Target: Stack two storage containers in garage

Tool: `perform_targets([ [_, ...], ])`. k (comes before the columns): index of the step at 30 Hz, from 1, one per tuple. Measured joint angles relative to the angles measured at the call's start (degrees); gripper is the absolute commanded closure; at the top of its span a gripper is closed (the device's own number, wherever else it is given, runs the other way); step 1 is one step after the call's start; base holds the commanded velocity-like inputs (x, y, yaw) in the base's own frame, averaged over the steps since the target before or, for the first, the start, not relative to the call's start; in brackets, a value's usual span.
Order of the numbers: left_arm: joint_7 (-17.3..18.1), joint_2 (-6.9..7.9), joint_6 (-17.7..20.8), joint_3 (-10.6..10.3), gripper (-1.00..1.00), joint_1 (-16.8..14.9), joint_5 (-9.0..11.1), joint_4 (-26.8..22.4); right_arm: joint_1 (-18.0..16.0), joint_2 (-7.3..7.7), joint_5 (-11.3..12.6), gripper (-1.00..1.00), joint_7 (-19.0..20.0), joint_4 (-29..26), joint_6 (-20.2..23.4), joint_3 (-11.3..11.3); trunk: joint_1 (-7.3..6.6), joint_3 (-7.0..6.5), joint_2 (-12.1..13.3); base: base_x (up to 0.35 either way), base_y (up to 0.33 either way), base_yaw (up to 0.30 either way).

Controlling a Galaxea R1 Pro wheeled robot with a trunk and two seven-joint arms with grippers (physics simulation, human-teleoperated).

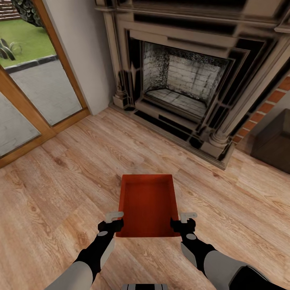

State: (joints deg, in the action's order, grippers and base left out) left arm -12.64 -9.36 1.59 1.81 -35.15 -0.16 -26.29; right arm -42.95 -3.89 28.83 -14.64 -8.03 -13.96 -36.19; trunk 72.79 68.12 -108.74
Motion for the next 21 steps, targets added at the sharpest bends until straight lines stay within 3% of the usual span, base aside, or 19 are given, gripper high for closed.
perform_targets([
  [7, 0.0, 0.00, 0.0, 0.0, -1.00, 0.0, 0.0, 0.0, 0.0, -0.07, 0.6, -1.00, -0.1, 0.0, -0.1, 0.4, 0.00, 0.00, 0.0, 0.000, 0.000, 0.000],
  [21, 0.1, 0.00, 0.0, -0.2, -1.00, 0.0, 0.0, -0.1, 0.0, -0.15, 0.5, -1.00, -0.1, 0.0, -0.2, 0.5, 3.07, 2.51, -5.6, 0.000, 0.000, 0.000],
])
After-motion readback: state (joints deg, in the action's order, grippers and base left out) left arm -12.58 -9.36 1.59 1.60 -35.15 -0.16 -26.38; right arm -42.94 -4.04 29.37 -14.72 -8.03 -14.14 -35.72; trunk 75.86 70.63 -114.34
